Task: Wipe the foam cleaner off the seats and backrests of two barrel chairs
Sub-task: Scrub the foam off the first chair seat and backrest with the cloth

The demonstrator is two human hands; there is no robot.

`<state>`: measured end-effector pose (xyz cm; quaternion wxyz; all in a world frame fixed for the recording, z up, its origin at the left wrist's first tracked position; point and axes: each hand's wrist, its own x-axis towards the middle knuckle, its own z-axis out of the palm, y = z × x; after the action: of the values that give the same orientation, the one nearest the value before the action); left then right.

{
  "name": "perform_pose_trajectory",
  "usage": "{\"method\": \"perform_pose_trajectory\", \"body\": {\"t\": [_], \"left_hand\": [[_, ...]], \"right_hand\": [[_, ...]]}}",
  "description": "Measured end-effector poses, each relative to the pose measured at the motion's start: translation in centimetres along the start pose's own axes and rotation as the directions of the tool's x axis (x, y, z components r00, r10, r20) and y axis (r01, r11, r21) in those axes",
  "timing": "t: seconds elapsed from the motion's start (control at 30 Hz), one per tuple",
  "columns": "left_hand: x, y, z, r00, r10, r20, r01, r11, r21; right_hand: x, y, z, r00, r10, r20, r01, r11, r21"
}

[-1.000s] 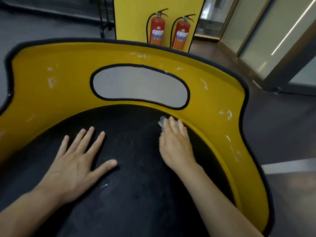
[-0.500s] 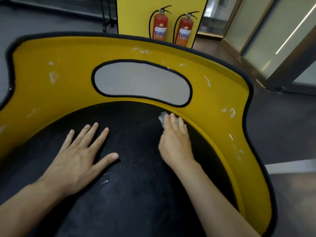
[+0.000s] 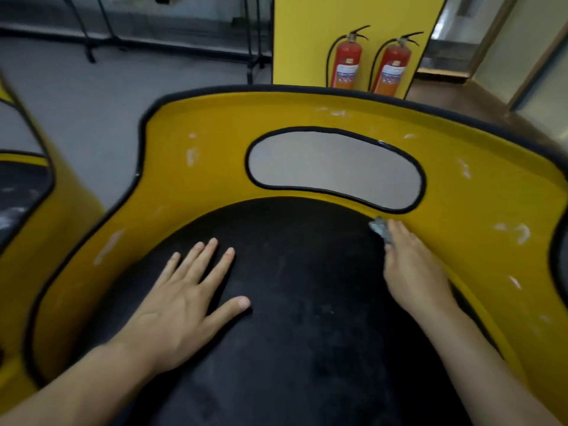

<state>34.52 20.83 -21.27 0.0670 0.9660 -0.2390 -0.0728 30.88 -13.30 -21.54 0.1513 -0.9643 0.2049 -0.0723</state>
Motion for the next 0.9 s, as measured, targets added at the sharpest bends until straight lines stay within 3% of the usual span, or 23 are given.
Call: {"method": "perform_pose_trajectory", "body": {"t": [0.13, 0.23, 0.33, 0.43, 0.57, 0.63, 0.7, 0.8, 0.9], "left_hand": [[-2.8, -2.4, -0.4, 0.999, -0.03, 0.026, 0.031, 0.999, -0.039], [-4.3, -3.3, -0.3, 0.999, -0.025, 0.032, 0.026, 0.999, -0.021], [-4.4, -3.4, -0.3, 0.999, -0.015, 0.034, 0.016, 1.0, -0.024], [-4.4, -3.7, -0.4, 0.999, -0.013, 0.037, 0.014, 1.0, -0.017], [-4.6, -4.9, -0.7, 0.997, -0.06, 0.047, 0.061, 0.998, -0.012], [-5.2, -5.3, -0.9, 0.995, -0.081, 0.057, 0.082, 0.997, -0.015], [-6.3, -5.1, -0.9, 0.991, -0.097, 0.093, 0.099, 0.995, -0.027], [-8.5, -4.8, -0.8, 0.994, -0.051, 0.098, 0.054, 0.998, -0.031], [-9.5, -5.4, -2.1, 0.99, 0.093, -0.105, -0.087, 0.994, 0.068]], "right_hand": [[-0.6, -0.2, -0.1, 0.987, 0.161, -0.004, -0.161, 0.987, 0.006], [-2.1, -2.3, 0.7, 0.991, 0.131, -0.026, -0.132, 0.988, -0.076], [-3.7, -7.4, 2.2, 0.991, -0.125, 0.05, 0.13, 0.986, -0.103], [-4.5, -14.1, 3.7, 0.906, -0.398, 0.144, 0.404, 0.915, -0.014], [-4.1, -21.9, 6.4, 0.804, -0.571, 0.164, 0.553, 0.821, 0.143], [-3.9, -23.9, 6.8, 0.825, -0.55, 0.128, 0.523, 0.83, 0.191], [-3.9, -24.8, 6.5, 0.875, -0.464, 0.137, 0.408, 0.86, 0.306], [-4.3, -25.2, 6.1, 0.926, -0.351, 0.138, 0.233, 0.821, 0.52], [-4.9, -25.1, 6.4, 0.942, -0.318, 0.105, 0.186, 0.757, 0.626]]}}
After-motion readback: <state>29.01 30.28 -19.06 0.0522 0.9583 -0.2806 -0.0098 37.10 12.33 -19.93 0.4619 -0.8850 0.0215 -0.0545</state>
